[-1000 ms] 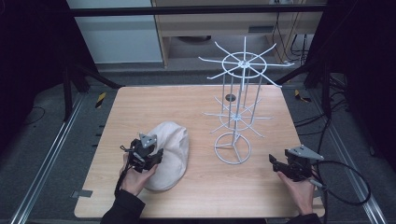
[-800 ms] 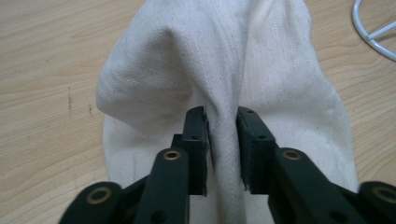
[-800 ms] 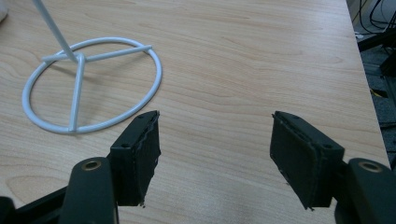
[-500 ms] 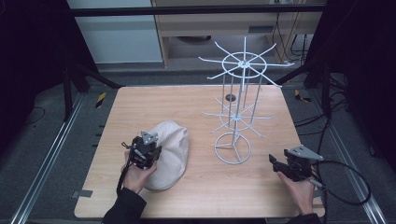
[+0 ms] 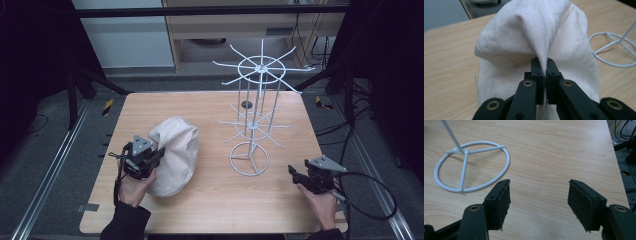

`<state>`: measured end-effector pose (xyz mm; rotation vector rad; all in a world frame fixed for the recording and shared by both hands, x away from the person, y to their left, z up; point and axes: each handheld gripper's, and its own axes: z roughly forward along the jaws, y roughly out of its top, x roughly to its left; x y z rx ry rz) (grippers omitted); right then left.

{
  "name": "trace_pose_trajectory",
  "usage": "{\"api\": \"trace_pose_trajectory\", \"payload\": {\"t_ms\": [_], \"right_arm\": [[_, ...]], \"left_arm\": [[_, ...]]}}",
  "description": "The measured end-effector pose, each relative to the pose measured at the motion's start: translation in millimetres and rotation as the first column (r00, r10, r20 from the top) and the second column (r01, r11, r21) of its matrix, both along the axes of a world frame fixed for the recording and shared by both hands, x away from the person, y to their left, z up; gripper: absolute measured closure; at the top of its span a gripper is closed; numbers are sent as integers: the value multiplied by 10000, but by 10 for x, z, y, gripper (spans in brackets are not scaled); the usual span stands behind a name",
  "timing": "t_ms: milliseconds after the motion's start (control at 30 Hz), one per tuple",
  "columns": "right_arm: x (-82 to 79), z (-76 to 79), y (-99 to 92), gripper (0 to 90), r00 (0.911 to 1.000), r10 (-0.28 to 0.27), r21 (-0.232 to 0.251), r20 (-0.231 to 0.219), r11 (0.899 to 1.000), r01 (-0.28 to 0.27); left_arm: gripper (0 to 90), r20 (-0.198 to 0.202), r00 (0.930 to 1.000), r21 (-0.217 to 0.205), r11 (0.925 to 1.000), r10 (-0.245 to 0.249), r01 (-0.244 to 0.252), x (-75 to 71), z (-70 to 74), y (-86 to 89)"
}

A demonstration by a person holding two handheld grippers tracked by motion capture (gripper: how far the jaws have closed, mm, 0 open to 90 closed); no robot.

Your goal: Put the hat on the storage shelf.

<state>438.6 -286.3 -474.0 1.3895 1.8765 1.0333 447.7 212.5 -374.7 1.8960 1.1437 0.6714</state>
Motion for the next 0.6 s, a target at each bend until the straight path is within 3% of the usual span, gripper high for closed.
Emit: {"api": "trace_pose_trajectory", "payload": {"t_ms": [167, 267, 300, 333, 433, 467, 500, 600], "right_arm": [[-9, 9, 0, 336, 9999, -25, 145, 99, 9999, 23], [-5, 8, -5, 336, 9998, 30, 51, 203, 10000, -31], [-9, 12, -3, 336, 9998, 13, 115, 179, 9999, -15], [-9, 12, -4, 336, 9998, 17, 117, 216, 9999, -20], [-8, 11, -8, 336, 9996, 26, 91, 267, 10000, -28], [-9, 12, -5, 336, 9997, 26, 98, 246, 9999, -28], [-9, 12, -5, 336, 9997, 26, 98, 246, 9999, -28], [-12, 14, -3, 335, 9997, 17, 134, 258, 9999, -20]], "left_arm": [[876, 644, 9979, -515, 9986, -75, 108, -101, 152, 51], [876, 1195, 9928, -857, 9961, -122, 226, -177, 260, 89], [876, 1195, 9928, -857, 9961, -122, 226, -177, 260, 89], [876, 1587, 9872, -1021, 9943, -147, 313, -232, 332, 115], [876, 1904, 9815, -1278, 9909, -172, 422, -286, 403, 145], [876, 2211, 9751, -1465, 9879, -177, 512, -335, 470, 173], [876, 2211, 9751, -1465, 9879, -177, 512, -335, 470, 173], [876, 2727, 9619, -1776, 9817, -178, 685, -429, 580, 214]]}}
